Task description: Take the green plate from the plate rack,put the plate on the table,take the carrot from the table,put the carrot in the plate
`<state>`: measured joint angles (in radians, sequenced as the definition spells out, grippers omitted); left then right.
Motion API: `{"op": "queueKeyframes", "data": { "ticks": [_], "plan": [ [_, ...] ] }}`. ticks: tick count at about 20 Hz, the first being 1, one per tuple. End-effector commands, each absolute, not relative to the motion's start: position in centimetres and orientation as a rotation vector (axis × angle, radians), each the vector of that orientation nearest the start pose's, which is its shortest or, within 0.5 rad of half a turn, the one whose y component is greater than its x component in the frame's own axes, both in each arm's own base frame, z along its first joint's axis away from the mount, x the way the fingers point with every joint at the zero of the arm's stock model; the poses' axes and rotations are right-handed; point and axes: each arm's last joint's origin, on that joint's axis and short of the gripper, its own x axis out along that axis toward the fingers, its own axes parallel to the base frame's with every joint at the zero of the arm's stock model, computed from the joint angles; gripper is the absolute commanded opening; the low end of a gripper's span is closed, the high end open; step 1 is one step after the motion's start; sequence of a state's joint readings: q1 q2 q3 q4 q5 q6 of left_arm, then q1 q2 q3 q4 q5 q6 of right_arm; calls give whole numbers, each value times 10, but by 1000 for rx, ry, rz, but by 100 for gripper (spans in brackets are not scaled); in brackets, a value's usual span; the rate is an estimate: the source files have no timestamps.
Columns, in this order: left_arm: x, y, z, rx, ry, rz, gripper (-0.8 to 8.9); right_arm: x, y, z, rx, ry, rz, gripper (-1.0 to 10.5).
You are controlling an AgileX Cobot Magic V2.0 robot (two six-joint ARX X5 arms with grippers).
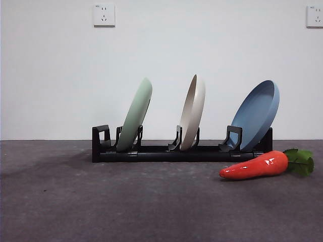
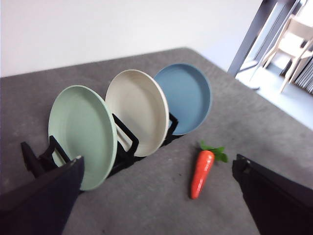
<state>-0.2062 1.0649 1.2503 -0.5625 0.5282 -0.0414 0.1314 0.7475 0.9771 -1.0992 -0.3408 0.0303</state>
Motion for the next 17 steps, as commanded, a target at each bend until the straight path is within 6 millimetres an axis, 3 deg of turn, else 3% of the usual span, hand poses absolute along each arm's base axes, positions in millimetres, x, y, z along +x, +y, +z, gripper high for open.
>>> {"op": "queueKeyframes", "data": {
  "ticks": [1,5,9,13,17],
  "plan": [
    [231,-76,401,-66,393,-708,561,110,25,325,124,873,429,555],
    [286,-116,373,-21,364,-655,561,110,25,325,131,876,426,555],
    [327,-143,334,5,376,-606,561,110,25,325,130,876,425,555],
    [353,-161,301,16,375,-576,561,110,25,325,131,878,424,554],
    [368,-170,272,27,421,-564,561,110,24,325,131,886,422,554]
  ]
}}
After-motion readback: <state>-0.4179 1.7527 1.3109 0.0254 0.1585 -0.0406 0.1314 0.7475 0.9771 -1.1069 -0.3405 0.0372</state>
